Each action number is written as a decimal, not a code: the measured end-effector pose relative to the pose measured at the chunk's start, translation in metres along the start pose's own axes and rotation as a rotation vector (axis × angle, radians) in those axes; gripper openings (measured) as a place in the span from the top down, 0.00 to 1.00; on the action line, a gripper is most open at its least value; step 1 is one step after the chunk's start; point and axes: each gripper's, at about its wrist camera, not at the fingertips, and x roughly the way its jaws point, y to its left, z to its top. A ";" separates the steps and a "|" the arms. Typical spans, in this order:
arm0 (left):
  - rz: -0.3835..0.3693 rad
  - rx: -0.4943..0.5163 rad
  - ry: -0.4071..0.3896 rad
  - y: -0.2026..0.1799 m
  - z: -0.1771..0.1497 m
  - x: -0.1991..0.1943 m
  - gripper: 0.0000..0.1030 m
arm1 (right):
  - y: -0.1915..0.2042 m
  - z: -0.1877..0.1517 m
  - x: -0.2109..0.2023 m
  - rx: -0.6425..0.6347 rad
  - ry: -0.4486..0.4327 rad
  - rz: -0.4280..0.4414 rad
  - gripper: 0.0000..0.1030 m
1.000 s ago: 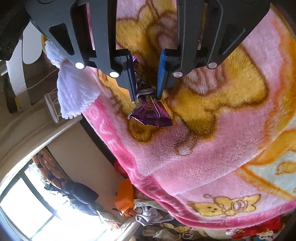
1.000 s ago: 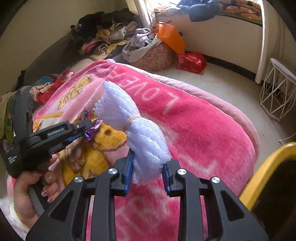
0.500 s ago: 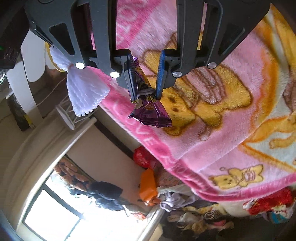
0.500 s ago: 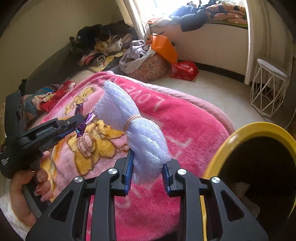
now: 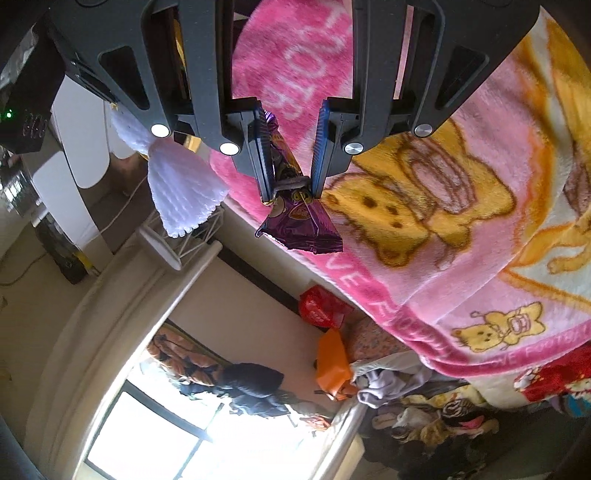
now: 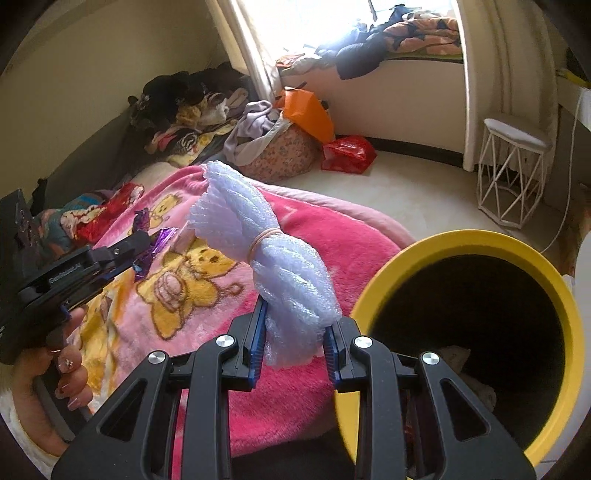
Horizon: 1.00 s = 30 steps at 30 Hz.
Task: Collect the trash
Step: 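Lift the purple wrapper and white bath puff and carry both over the bin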
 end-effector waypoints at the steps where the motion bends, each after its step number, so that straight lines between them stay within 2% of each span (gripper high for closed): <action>1: -0.004 0.005 -0.001 -0.002 -0.001 -0.002 0.85 | -0.002 -0.001 -0.002 0.004 -0.002 -0.002 0.75; 15: -0.060 0.084 -0.018 -0.039 -0.009 -0.021 0.85 | -0.026 -0.012 -0.036 0.057 -0.043 -0.049 0.75; 30: -0.112 0.161 -0.014 -0.075 -0.018 -0.025 0.85 | -0.066 -0.022 -0.065 0.142 -0.097 -0.121 0.75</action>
